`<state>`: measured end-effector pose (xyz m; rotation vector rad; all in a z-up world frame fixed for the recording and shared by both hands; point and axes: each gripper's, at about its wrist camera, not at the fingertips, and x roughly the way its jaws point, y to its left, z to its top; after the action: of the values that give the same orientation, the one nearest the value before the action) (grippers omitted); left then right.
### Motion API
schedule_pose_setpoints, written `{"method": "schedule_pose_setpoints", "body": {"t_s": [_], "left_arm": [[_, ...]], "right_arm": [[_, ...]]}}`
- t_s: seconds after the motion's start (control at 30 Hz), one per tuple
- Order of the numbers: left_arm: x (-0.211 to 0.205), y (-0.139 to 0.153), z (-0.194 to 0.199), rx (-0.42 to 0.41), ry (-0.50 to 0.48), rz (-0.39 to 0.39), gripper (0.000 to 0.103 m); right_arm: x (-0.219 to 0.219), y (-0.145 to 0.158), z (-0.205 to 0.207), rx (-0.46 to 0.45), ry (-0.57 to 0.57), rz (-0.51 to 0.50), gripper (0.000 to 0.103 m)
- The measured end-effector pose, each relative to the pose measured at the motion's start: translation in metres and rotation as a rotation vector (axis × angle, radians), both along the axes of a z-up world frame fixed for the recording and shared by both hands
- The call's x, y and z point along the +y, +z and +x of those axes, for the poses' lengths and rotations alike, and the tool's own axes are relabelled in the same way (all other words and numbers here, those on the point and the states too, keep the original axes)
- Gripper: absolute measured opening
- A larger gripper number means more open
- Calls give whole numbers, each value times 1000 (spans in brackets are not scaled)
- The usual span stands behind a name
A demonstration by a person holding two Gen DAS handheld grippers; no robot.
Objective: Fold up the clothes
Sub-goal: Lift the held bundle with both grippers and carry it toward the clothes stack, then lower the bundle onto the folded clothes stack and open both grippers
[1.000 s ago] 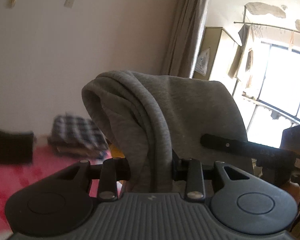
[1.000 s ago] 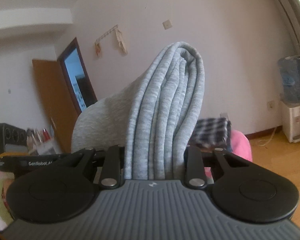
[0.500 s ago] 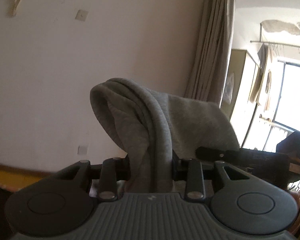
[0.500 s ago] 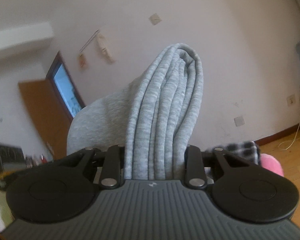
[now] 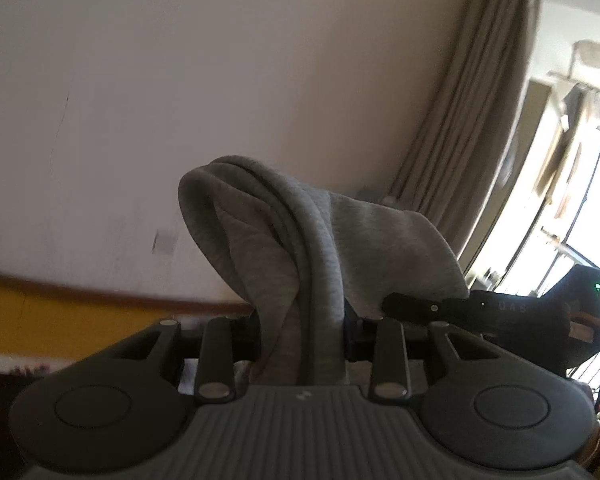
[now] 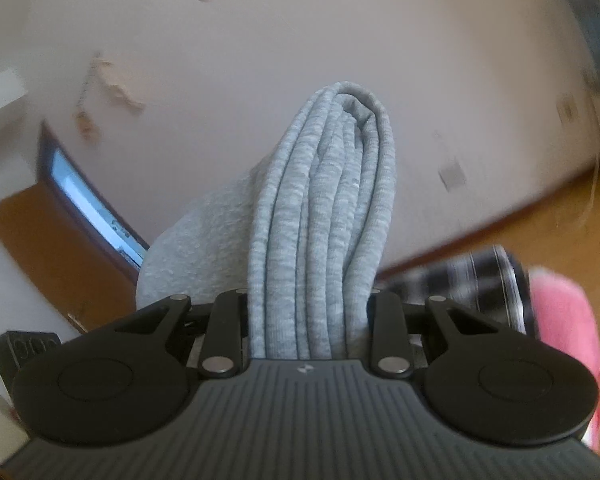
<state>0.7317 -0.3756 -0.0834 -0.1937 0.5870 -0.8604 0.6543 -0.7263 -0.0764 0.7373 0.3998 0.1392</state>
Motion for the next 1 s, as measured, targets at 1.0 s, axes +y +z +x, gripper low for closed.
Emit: {"method": "schedule_pose_setpoints", "body": {"t_s": [1.0], "left_arm": [[-56, -65, 87, -83, -59, 131, 59]], "right_arm": [[-70, -84, 72, 144, -16, -67, 44]]}}
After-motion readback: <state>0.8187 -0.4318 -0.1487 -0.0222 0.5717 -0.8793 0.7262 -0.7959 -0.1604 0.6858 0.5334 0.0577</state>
